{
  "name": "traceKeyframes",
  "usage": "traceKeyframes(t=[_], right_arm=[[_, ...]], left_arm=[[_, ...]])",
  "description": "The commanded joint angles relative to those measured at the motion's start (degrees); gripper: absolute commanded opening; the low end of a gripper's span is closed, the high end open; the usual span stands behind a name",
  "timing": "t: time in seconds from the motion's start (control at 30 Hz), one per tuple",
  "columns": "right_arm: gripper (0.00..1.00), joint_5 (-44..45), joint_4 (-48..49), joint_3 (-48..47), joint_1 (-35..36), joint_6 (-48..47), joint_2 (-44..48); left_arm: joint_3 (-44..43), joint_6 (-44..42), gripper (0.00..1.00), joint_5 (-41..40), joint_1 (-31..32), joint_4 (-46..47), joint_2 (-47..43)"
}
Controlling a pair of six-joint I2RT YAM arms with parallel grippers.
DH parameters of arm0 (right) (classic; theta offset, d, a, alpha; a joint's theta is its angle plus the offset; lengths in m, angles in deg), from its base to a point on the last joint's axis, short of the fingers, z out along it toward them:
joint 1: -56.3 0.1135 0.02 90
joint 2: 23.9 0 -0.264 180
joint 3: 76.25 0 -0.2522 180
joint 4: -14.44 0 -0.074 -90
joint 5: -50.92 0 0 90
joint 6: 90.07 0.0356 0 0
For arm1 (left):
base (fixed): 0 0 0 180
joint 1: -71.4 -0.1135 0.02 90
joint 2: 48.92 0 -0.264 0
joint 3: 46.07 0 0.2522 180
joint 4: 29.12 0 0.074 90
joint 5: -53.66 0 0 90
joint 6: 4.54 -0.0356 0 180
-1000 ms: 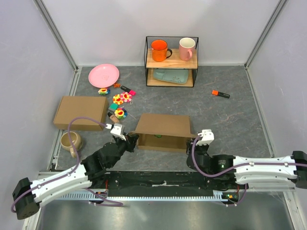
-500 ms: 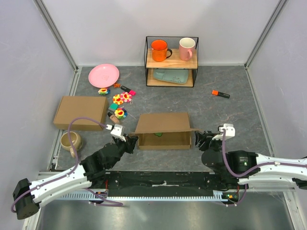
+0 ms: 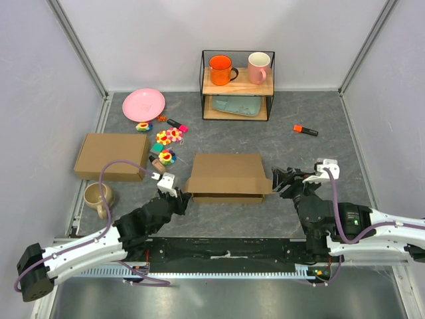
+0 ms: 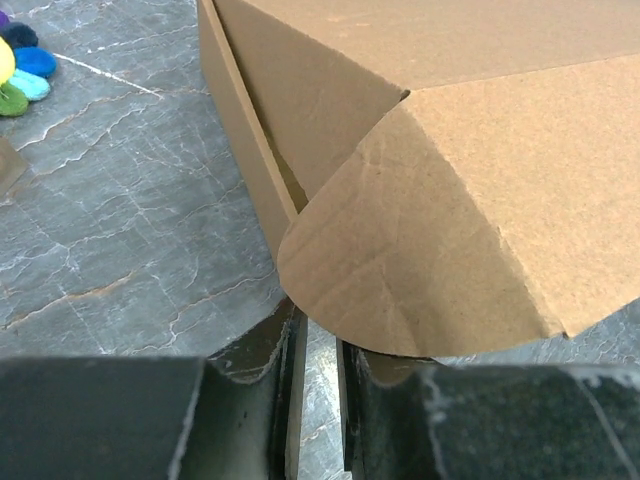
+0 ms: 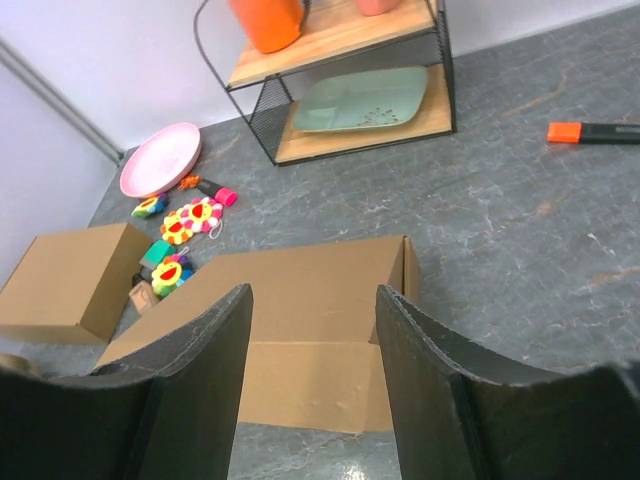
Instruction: Fold the paper box
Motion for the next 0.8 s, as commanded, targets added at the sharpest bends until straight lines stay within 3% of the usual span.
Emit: traceKeyframes(t=[0.0,0.27,0.5,0.7,0.77], right_arm=[[0.6,-4.26,13.27,0.97,0.39,-13.31,-3.39],[0.58,-11.65,20.59,-0.26,0.3,-14.14,-21.04],[0.56,-20.68,20.94,6.94,-5.49,-6.76,-25.72],[0.54,-25.27,19.55,11.96,-5.94,-2.28,-28.27],[0.54,-25.89,19.28,12.75,-6.03,-1.74,-27.49]], left_arm=[[-3.02,2.5,0.24,-0.88,0.32,-0.16,0.59],[-12.93,13.12,0.24,-13.62,0.32,-22.47,-2.49],[-24.11,22.63,0.24,-24.51,0.32,-41.28,1.38],[-28.33,20.53,0.28,-29.44,0.32,-40.68,0.68],[-27.9,16.76,0.28,-28.06,0.32,-35.43,0.85]])
